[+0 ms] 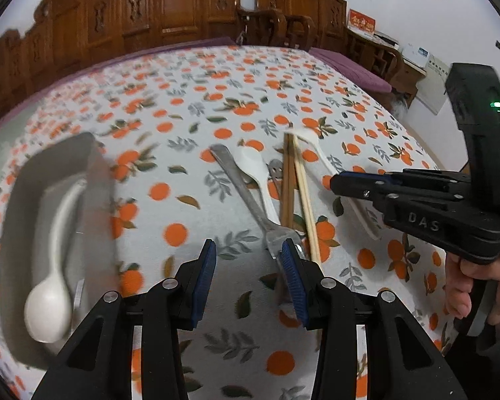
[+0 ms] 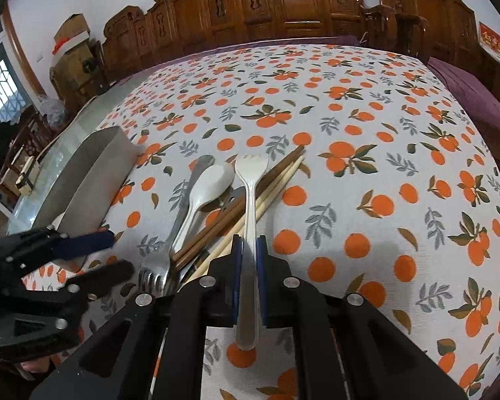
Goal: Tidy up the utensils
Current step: 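Grasp the metal fork with the left gripper, then carry the metal fork into the tray and open the left gripper, then lower the white plastic fork into the tray and open the right gripper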
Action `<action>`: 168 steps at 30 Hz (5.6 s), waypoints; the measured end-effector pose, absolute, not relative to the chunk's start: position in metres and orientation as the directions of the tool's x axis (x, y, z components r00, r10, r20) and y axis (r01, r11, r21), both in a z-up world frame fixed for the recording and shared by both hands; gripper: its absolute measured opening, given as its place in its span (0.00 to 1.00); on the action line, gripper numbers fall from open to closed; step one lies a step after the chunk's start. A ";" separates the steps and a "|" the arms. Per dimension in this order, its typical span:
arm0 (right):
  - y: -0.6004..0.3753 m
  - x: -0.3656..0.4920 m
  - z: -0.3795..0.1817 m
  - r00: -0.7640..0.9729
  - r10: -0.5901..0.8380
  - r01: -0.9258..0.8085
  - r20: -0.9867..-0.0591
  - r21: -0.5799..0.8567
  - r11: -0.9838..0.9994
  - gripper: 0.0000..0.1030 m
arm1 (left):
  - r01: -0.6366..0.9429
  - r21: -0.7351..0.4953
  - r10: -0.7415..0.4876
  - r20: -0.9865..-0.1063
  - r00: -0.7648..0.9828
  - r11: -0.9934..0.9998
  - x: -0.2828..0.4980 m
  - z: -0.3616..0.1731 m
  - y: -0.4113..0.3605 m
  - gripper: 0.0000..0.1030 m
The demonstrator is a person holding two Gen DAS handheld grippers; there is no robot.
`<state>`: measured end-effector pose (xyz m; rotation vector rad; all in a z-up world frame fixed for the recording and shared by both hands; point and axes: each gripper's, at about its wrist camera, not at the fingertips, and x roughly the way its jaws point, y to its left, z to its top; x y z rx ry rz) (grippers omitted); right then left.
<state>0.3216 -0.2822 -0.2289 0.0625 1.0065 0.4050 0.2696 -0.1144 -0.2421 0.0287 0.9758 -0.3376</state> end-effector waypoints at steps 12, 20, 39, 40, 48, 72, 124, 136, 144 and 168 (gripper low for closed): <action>-0.279 0.323 -0.229 0.468 0.360 -0.302 -0.807 0.236 0.924 0.10 | 0.313 -0.199 -0.333 -0.820 0.466 0.929 0.278 -0.256 -0.126 0.38; -0.277 0.323 -0.229 0.469 0.355 -0.300 -0.809 0.232 0.925 0.10 | 0.327 -0.222 -0.362 -0.806 0.469 0.919 0.276 -0.253 -0.128 0.16; -0.272 0.320 -0.229 0.475 0.342 -0.300 -0.811 0.216 0.929 0.10 | 0.352 -0.226 -0.383 -0.788 0.482 0.908 0.267 -0.248 -0.135 0.07; -0.272 0.320 -0.229 0.475 0.342 -0.301 -0.811 0.216 0.929 0.10 | 0.354 -0.223 -0.382 -0.788 0.483 0.908 0.267 -0.248 -0.135 0.07; -0.272 0.319 -0.227 0.481 0.344 -0.304 -0.807 0.214 0.928 0.10 | 0.355 -0.206 -0.373 -0.776 0.509 0.912 0.264 -0.237 -0.130 0.02; -0.248 0.296 -0.202 0.506 0.406 -0.379 -0.761 0.227 0.897 0.10 | 0.363 -0.081 -0.306 -0.722 0.621 0.928 0.235 -0.164 -0.095 0.02; -0.167 0.248 -0.180 0.454 0.513 -0.541 -0.728 0.233 0.808 0.10 | 0.104 -0.025 -0.079 -0.827 0.556 0.994 0.252 -0.222 0.046 0.02; -0.141 0.254 -0.167 0.449 0.531 -0.558 -0.719 0.238 0.795 0.10 | 0.064 -0.039 -0.070 -0.785 0.615 0.997 0.249 -0.203 0.064 0.03; -0.106 0.277 -0.165 0.439 0.549 -0.572 -0.711 0.250 0.781 0.10 | 0.005 -0.034 -0.029 -0.754 0.656 0.999 0.246 -0.190 0.089 0.18; -0.051 0.323 -0.201 0.363 0.582 -0.510 -0.728 0.367 0.778 0.13 | -0.090 -0.049 0.028 -0.719 0.694 0.995 0.244 -0.179 0.126 0.70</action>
